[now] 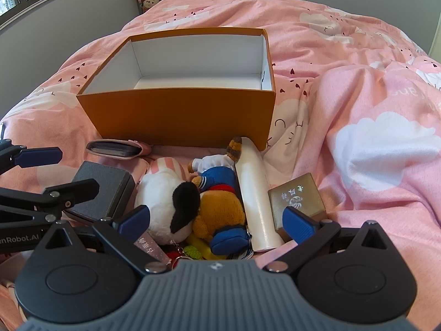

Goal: Organize objects
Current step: 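Grasp the dark grey square case with the left tool while the right tool grasps the brown card box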

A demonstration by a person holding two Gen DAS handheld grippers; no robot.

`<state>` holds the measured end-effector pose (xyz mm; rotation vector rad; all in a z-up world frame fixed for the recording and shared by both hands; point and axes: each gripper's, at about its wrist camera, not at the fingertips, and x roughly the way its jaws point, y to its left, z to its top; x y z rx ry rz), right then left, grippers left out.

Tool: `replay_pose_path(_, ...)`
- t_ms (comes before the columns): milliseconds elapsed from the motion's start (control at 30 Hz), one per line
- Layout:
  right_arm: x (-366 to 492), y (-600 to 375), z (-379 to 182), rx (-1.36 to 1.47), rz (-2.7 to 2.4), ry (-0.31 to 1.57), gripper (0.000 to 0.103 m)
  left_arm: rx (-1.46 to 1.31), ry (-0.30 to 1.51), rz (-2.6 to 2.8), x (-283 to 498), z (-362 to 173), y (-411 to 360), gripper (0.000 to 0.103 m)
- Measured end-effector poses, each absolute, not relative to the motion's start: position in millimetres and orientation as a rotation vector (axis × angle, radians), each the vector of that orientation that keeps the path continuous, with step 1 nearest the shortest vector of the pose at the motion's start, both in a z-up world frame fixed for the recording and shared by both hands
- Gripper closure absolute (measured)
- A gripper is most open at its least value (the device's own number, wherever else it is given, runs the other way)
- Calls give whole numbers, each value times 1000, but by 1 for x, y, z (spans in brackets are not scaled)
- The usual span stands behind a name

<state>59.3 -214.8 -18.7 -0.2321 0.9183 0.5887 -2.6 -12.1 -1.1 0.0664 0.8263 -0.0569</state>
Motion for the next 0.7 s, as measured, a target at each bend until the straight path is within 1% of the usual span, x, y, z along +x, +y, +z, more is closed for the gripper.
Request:
replay_pose_path(433,58,-214,-22,-234,591,922,1,68,828,-61,-3,-1,-12,17)
replay_pose_path(500,56,-213,-22,-234,591,923,1,65,830,-68,-2,0,-11,19)
replay_pose_path(700,61,-213,-22,-221,606,934,1,4,852,-67,1,0,5,30)
